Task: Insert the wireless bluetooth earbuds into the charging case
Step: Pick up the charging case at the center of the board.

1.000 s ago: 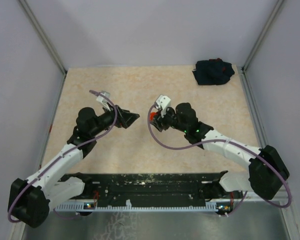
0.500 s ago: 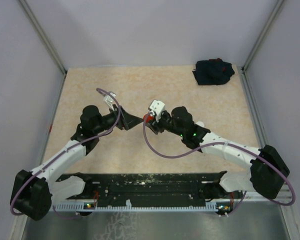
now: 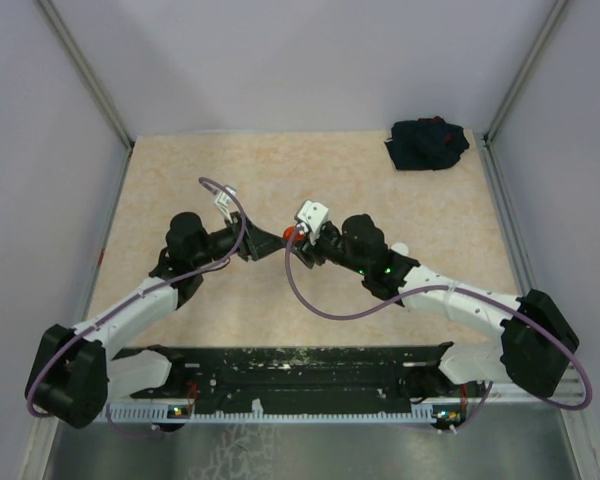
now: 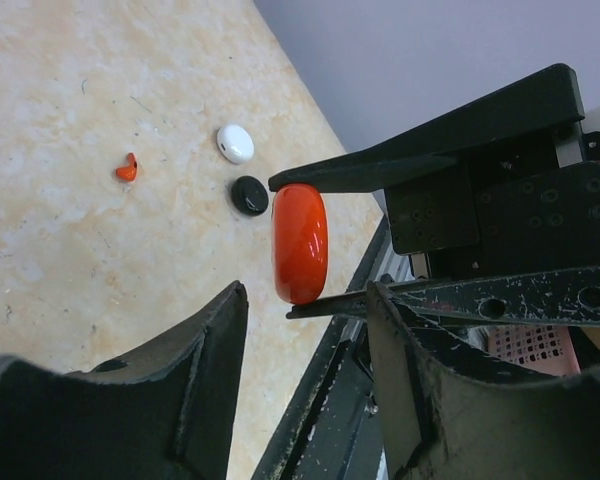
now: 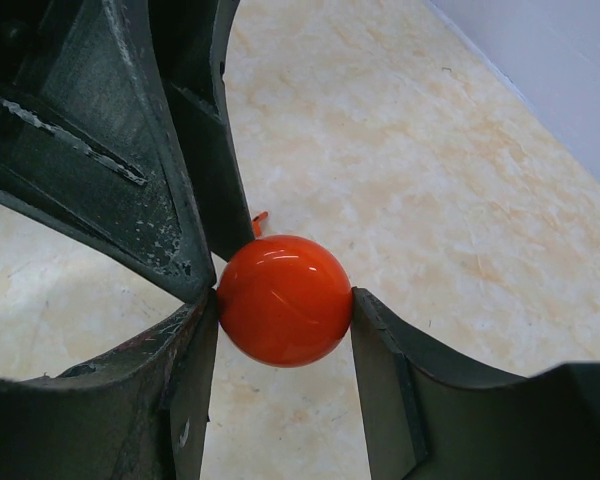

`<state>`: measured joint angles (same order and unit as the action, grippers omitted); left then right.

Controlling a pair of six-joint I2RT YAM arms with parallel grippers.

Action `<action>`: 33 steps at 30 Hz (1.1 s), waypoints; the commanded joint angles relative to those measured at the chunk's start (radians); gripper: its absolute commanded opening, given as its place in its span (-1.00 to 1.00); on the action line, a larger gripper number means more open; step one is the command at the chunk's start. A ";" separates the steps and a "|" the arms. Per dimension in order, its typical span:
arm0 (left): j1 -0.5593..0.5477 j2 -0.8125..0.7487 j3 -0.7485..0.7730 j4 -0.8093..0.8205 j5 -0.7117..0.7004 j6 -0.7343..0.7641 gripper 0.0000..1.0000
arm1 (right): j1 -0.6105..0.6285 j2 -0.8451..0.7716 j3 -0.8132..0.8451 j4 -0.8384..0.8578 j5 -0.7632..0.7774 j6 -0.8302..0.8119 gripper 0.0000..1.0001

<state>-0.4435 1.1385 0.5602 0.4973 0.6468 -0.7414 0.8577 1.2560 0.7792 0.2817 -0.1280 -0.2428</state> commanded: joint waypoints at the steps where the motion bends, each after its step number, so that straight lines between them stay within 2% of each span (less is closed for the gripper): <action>1: -0.001 0.014 -0.010 0.067 0.021 -0.013 0.10 | 0.018 -0.013 0.032 0.084 -0.011 0.004 -0.20; 12: -0.011 0.050 -0.035 0.156 0.032 -0.044 -0.19 | 0.031 0.005 0.037 0.108 -0.021 0.027 -0.20; 20: -0.023 0.067 -0.044 0.229 0.072 -0.012 -0.78 | 0.031 0.028 0.064 0.086 -0.023 0.079 -0.19; 23: -0.022 0.046 -0.054 0.224 0.073 0.071 -0.99 | 0.021 0.026 0.086 0.024 -0.054 0.086 -0.05; 26: -0.022 0.018 -0.058 0.187 0.069 0.198 -1.00 | -0.020 0.015 0.106 -0.040 -0.140 0.116 0.12; 33: -0.022 -0.016 -0.036 0.086 0.151 0.393 -1.00 | -0.121 -0.053 0.143 -0.176 -0.394 0.163 0.32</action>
<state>-0.4583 1.1492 0.5056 0.6399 0.7116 -0.5121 0.7750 1.2713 0.8417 0.1646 -0.3431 -0.1200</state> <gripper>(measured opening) 0.094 0.640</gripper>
